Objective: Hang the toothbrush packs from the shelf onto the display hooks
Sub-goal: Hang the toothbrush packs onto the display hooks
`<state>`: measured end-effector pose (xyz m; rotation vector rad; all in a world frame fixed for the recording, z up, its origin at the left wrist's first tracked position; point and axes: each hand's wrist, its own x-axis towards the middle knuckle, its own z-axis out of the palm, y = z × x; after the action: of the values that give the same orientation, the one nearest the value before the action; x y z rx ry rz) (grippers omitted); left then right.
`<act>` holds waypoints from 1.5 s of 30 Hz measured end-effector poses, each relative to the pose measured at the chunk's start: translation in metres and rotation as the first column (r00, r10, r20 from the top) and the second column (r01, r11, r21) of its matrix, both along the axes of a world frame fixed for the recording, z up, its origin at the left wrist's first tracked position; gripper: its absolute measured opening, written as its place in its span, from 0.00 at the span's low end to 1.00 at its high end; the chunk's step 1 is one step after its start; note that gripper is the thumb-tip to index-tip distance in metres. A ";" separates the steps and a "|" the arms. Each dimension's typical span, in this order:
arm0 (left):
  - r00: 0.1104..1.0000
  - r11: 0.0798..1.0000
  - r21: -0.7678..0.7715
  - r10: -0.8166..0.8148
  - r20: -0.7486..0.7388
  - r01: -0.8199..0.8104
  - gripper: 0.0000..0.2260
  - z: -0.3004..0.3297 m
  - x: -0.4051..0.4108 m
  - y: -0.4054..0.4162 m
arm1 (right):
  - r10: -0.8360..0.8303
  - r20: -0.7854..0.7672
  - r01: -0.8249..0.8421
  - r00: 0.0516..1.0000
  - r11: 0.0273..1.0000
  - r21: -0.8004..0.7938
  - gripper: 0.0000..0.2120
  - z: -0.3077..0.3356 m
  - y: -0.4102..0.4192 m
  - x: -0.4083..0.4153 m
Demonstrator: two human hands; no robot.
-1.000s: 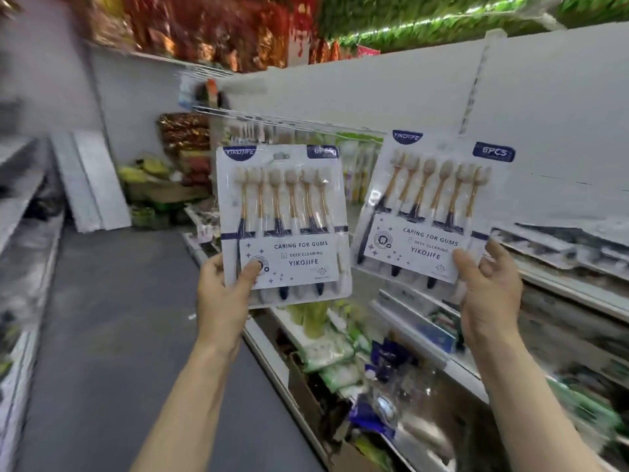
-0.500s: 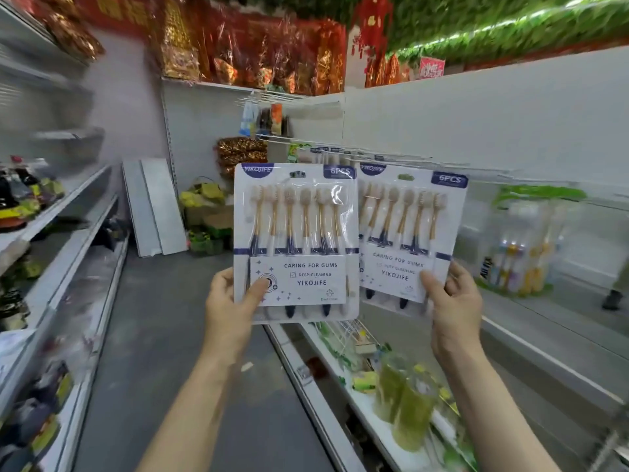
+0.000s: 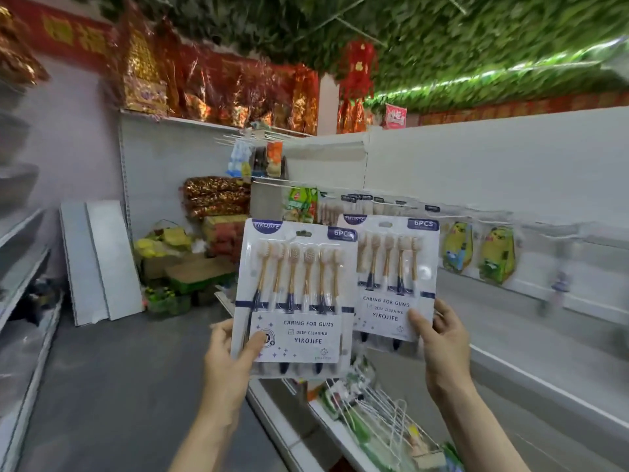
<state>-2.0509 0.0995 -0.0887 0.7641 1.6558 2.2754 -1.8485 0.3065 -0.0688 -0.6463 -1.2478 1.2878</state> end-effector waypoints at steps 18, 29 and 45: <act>0.982 0.981 -0.039 -0.190 0.017 0.190 0.12 0.017 -0.318 0.231 | -0.151 0.046 0.149 0.987 0.988 0.041 0.17 0.000 0.206 -0.309; 0.952 0.951 -0.053 -0.305 -0.022 0.304 0.10 0.022 -0.412 0.360 | -0.256 0.084 0.254 0.963 0.967 0.030 0.18 -0.009 0.324 -0.392; 0.790 0.790 -0.021 -0.610 0.069 0.612 0.11 -0.011 -0.441 0.460 | -0.619 0.158 0.595 0.769 0.784 0.176 0.18 0.029 0.320 -0.399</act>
<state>-2.4920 0.5595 -0.1002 1.0306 1.1815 1.7696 -2.2472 0.6268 -0.0394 -1.0230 -1.1296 0.6057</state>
